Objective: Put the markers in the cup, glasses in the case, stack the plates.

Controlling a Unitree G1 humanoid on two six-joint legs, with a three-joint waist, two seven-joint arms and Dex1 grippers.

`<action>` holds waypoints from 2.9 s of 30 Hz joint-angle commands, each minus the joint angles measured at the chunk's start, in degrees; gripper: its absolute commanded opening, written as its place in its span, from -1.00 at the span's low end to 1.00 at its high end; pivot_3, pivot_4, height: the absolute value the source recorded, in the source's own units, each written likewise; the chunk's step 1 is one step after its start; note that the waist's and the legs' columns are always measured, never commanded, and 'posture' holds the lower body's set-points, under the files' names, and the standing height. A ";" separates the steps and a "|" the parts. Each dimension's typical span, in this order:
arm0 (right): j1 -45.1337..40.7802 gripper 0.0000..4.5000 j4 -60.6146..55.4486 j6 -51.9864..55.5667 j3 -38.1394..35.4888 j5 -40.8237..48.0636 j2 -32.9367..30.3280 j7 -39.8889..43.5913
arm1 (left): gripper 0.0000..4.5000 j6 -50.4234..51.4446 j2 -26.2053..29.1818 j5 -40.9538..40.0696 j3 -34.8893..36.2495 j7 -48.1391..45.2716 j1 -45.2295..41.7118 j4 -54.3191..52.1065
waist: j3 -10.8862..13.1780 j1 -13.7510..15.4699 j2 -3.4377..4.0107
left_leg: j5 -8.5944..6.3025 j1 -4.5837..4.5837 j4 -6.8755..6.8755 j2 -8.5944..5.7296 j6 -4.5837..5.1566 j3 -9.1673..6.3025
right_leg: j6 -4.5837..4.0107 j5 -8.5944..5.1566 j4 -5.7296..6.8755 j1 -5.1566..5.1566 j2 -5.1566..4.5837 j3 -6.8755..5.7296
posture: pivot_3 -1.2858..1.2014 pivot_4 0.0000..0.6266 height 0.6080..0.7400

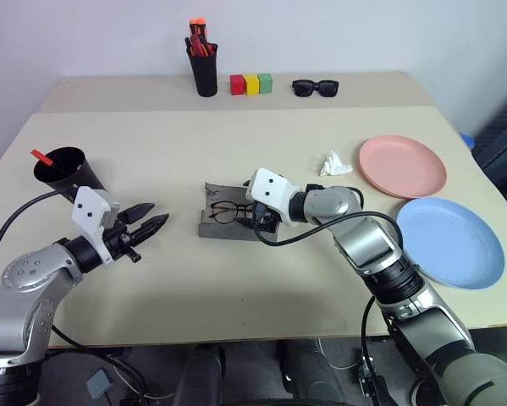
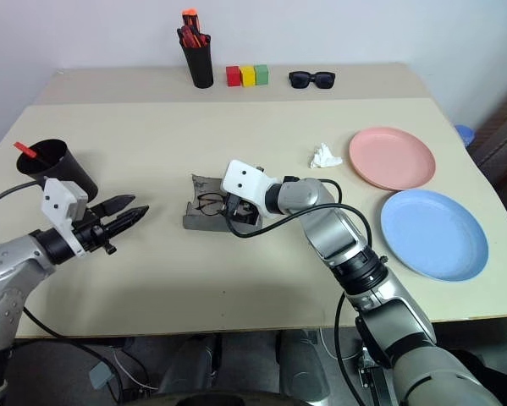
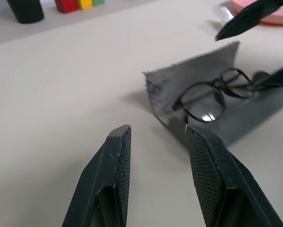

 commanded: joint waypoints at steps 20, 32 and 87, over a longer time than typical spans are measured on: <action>25.95 0.69 -28.25 -2.08 -20.32 12.80 -18.04 5.02 | -0.98 -10.66 -13.98 19.50 -26.94 -14.40 -54.42 60.69 | 0.01 -0.15 -0.05 | 0.00 -0.06 0.05 -0.04 0.01 -0.08 | 0.28 0.08 -0.04 0.03 0.04 -0.06 | 0.03 -0.52 1.00; 30.52 0.69 -33.24 0.81 -22.50 15.03 -18.33 0.46 | -0.98 -16.26 -13.23 24.41 -30.40 -33.57 -56.18 68.45 | 0.01 -0.06 -0.06 | 0.00 -0.08 0.05 -0.04 0.01 -0.12 | 0.30 0.06 -0.02 0.04 0.07 -0.04 | 0.03 -0.52 1.00; 39.64 -0.98 -17.15 -4.54 -44.97 -0.98 -33.59 -3.76 | -1.00 0.38 -11.78 2.94 -19.61 -11.22 -19.24 8.92 | 0.05 1.86 0.21 | -0.01 -0.05 0.07 -0.05 0.03 -0.02 | 0.34 0.02 -0.08 0.16 0.02 0.00 | 0.03 -0.52 1.00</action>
